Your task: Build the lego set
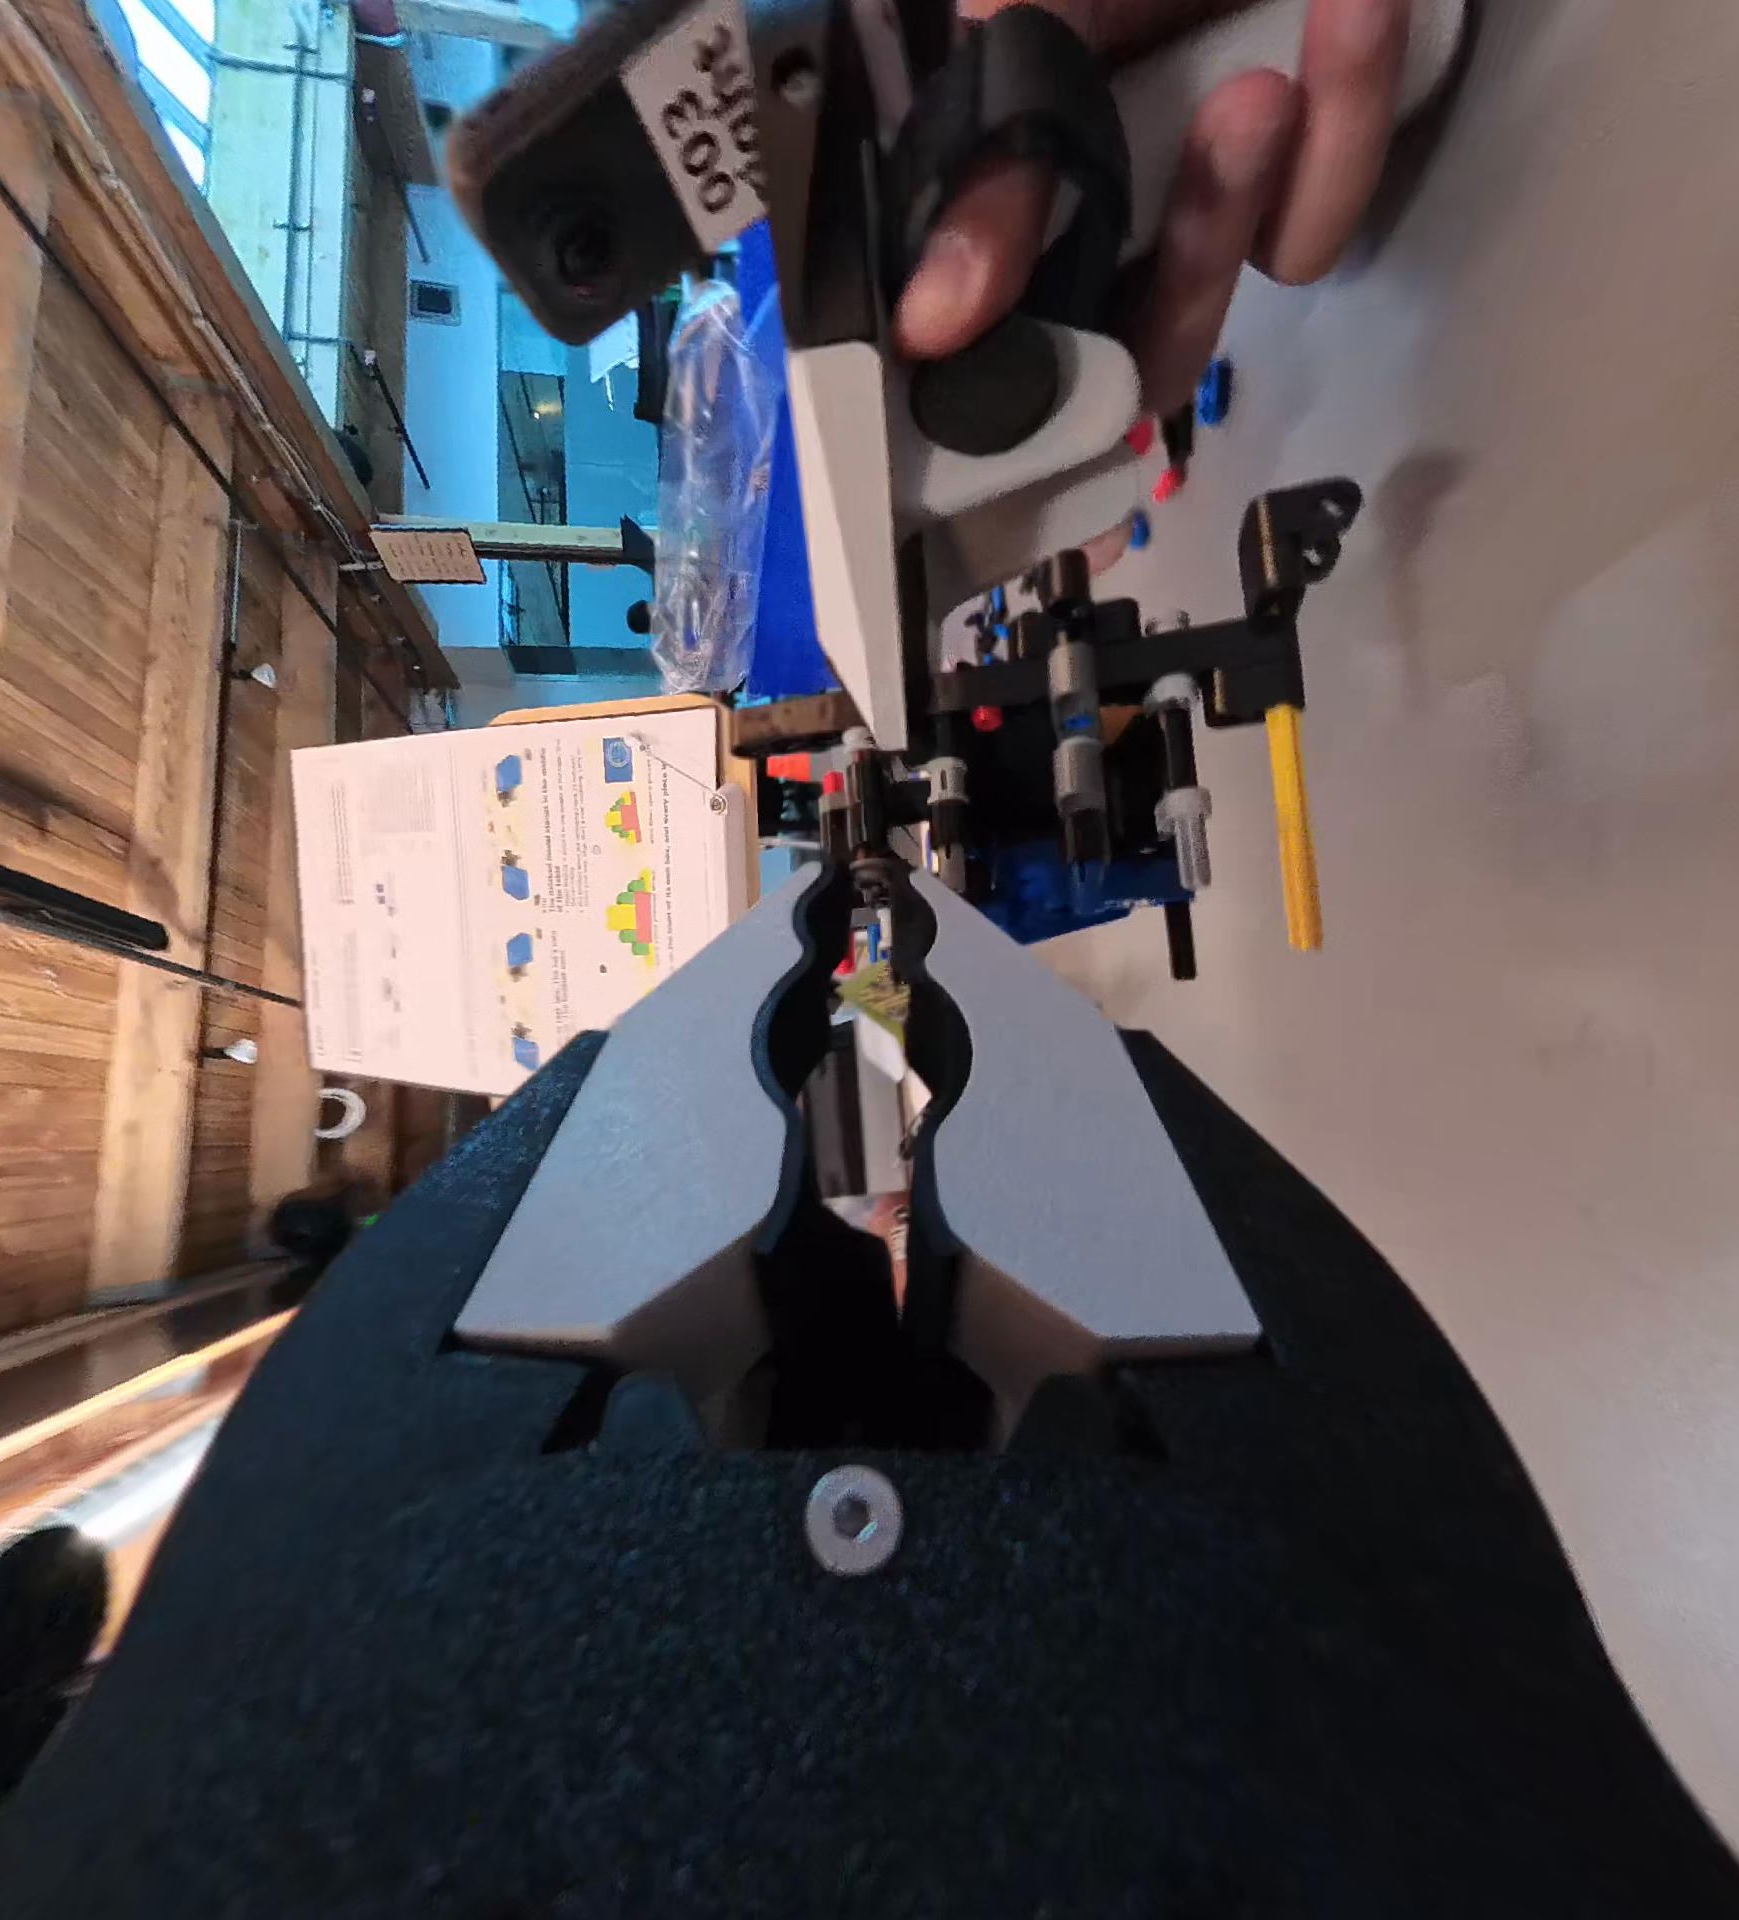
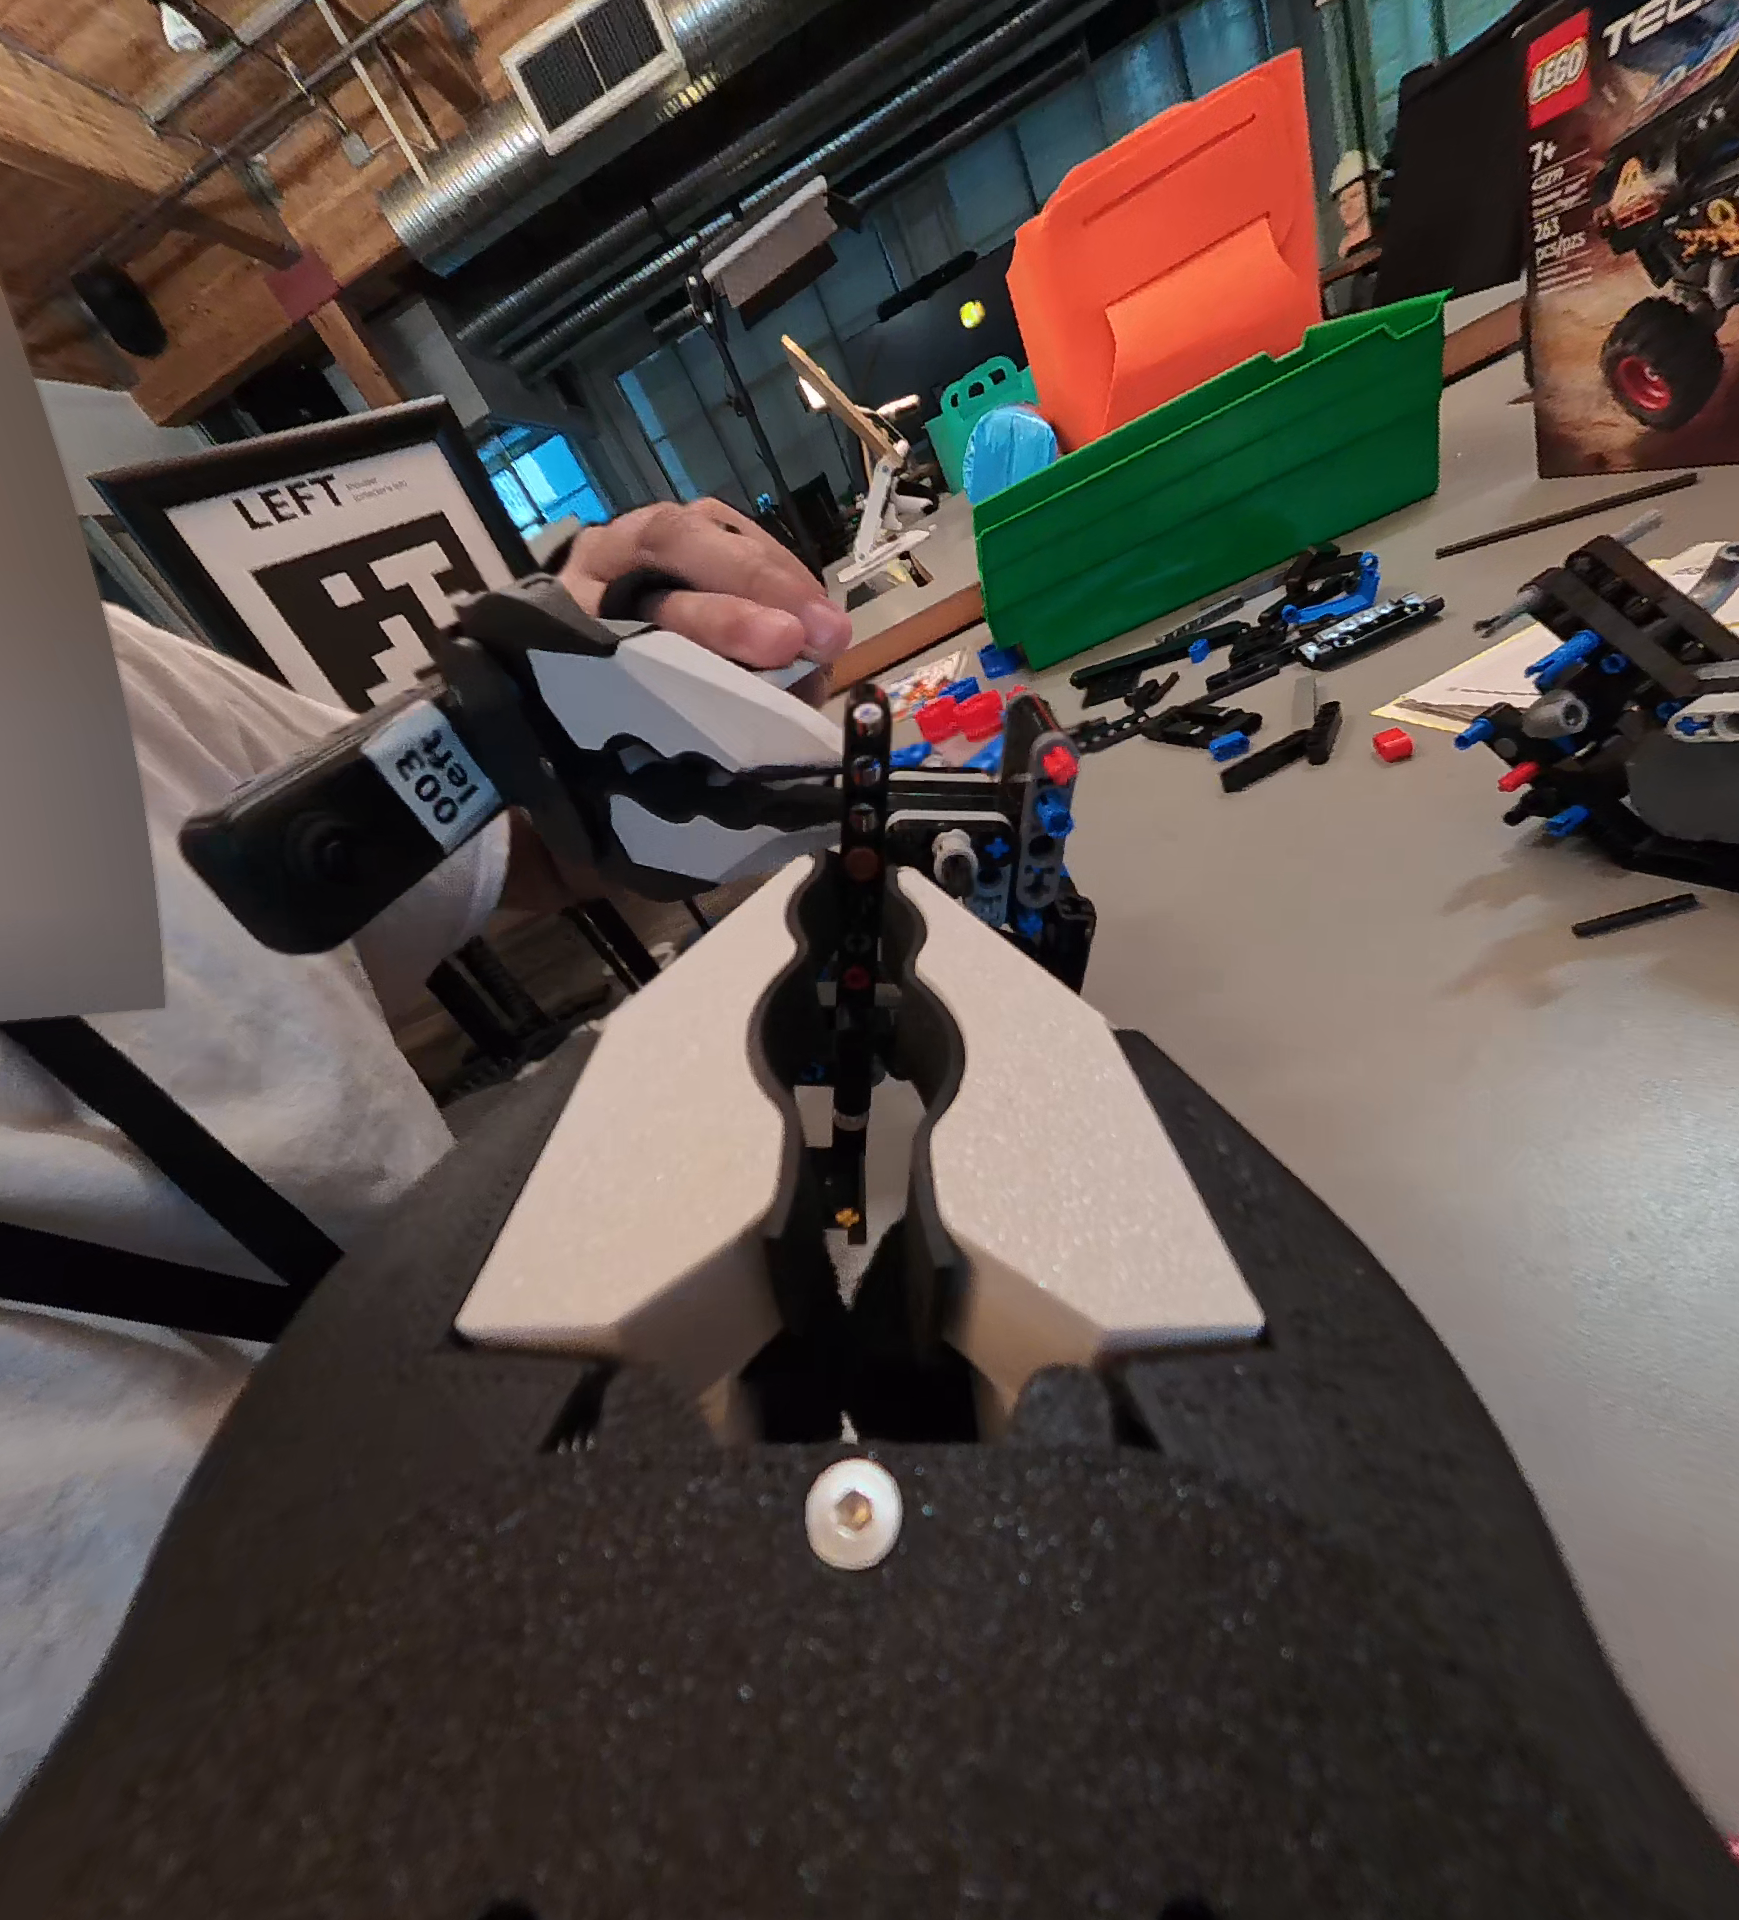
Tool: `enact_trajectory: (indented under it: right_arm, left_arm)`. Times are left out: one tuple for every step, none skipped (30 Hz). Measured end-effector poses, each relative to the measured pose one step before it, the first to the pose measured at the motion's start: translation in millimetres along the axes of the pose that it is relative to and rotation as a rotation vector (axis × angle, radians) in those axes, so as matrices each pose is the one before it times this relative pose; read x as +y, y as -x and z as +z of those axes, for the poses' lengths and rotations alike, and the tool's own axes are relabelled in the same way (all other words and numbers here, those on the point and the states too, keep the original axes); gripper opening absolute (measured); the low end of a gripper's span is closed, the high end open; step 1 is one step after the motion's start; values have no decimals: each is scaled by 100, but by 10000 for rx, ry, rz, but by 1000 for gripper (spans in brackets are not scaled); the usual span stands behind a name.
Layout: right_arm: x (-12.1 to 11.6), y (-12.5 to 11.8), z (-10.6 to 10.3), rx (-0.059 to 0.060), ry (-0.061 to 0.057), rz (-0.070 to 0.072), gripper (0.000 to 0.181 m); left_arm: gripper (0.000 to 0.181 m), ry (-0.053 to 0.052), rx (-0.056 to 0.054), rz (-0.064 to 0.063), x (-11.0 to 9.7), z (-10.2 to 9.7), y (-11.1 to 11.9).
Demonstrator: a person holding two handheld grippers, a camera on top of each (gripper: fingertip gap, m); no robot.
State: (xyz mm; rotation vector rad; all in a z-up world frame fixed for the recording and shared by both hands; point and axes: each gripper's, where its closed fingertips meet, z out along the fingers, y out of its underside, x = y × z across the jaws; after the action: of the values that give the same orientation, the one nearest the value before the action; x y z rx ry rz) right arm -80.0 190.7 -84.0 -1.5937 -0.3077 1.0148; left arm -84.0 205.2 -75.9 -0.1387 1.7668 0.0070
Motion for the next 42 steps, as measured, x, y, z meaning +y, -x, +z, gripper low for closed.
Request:
enact_trajectory:
  right_arm:
    - [-222, 222, -38, -215, -121, 147, 6]
    - [-109, 143, -16, -146, -47, 116, 6]
    - [-12, -88, -14, 47, -5, 8, 6]
    - [-25, -58, -49, 37, -10, -22, 6]
    - [-59, 110, -50, -63, -28, 10, 6]
    - [-32, 84, -19, -56, -26, 20, 6]
    - [57, 19, 26, -11, 22, 6, 6]
    - [49, 75, 43, -42, 33, -1, 6]
    - [-39, 149, 25, -92, -24, 16, 6]
    - [-58, 119, 1, -77, -32, 15, 6]
    - [26, 49, 14, -42, 17, 16, 6]
    - [60, 65, 20, -46, 29, 23, 6]
    - [13, 81, 2, -46, -2, 13, 6]
    - [30, 31, 7, -17, 10, 2, 6]
    - [61, -44, 0, 13, 35, -1, 6]
    - [14, 52, -3, -34, 12, 16, 6]
    - [-24, 73, 2, -52, -15, 8, 6]
    - [18, 82, 17, -46, 20, 0, 6]
    - [72, 9, 36, 1, 45, -23, 6]
    - [62, 2, 49, 0, 34, -17, 6]
    - [32, 39, 39, -27, 14, 11, 6]
    - [33, 37, 40, -28, 23, 10, 6]
    - [47, 6, 39, 3, 30, -14, 6]
    - [55, -28, 15, 21, 32, -16, 6]
    - [42, 9, 16, -3, 19, 2, 6]
    - [-20, 33, 4, -24, -18, 13, 6]
    - [-1, 9, -1, -13, -2, 11, 6]
    - [5, -18, -12, 8, 6, -2, 6]
    - [11, -15, -6, 6, 8, -10, 6]
    - [36, 10, 2, -17, 20, 25, 6]
    - [45, 0, -1, -1, 19, 15, 6]
    - [8, -1, 6, 1, 3, -7, 6]
    - [11, 57, 4, -35, 14, 8, 6]
    - [42, -8, 10, 1, 24, 4, 6]
    - [40, -60, 0, 25, 23, 9, 6]
    - [48, -32, 8, 1, 28, 29, 6]
    - [69, 15, 9, -18, 42, 25, 6]
    - [83, 7, 31, -8, 45, 13, 6]
    - [82, 7, 29, 2, 43, -1, 6]
    - [76, -18, 42, 17, 37, -15, 6]
    - [-2, 35, 20, -16, -15, 0, 6]
    - [8, 88, 2, -50, 9, 13, 6]
  left_arm:
    - [5, -250, 10, -572, -191, -136, 302]
    - [5, -195, 231, -699, -128, -104, 89]
    - [7, -112, 261, -676, -1, -98, 68]
    - [8, -193, 200, -590, -64, -144, 114]
    - [8, -200, 335, -532, -46, -139, -112]
    - [9, -116, 348, -541, 67, -57, -133]
    - [9, -180, 404, -547, -29, -10, -210]
    - [9, -172, 323, -475, -48, 2, -105]
    - [9, -259, 168, -347, -185, -34, 77]
    - [8, -269, 222, -283, -224, -75, -35]
    - [7, -230, 130, -220, -219, -76, 72]
    - [5, -266, 76, -133, -262, -99, 78]
    - [4, -138, 139, -74, -86, -44, -55]
    - [4, -11, 6, 8, 79, -14, 119]
    - [4, -42, 53, 17, 22, -24, 30]
    - [4, 1, 128, -5, 43, -16, -106]
    - [4, -13, 38, 28, 9, -51, 21]
    - [5, 7, 109, 55, 41, -62, -113]
    - [5, 79, 117, 33, 132, -14, -113]
    - [6, 84, 125, 36, 152, -2, -130]
    - [6, 53, 171, 0, 97, -4, -199]
    - [6, 44, 135, -20, 63, 6, -149]
    - [6, 54, 110, 1, 80, 26, -125]
    - [5, 33, 25, 33, 44, 18, -3]
    - [3, 11, -45, 49, 0, 8, 108]
    - [3, -26, -12, 20, -66, -11, 60]
    - [3, -6, 30, -5, -54, -9, -6]
    - [3, 21, -3, 17, 0, 9, 35]
    - [3, -9, -38, 67, -33, -1, 33]
    - [3, 6, 10, 35, 4, 8, -31]
    - [3, 22, 15, 7, 28, 18, -13]
    - [3, -29, -14, 25, -39, -14, 17]
    - [3, -8, 34, 23, -23, -3, -75]
    - [3, 29, 41, 38, 18, 16, -72]
    - [3, 30, 8, 96, 17, 29, -67]
    - [3, 41, 8, 138, 28, 37, -103]
    - [3, 64, -5, 153, 38, 33, -95]
    - [3, 50, -57, 145, 2, 26, -19]
    - [3, 53, -8, 162, 10, 17, -45]
    - [3, 59, -2, 122, 8, -4, -14]
    - [3, -4, -66, 63, -93, -16, 90]
    - [3, -20, 7, 58, -89, -30, -12]
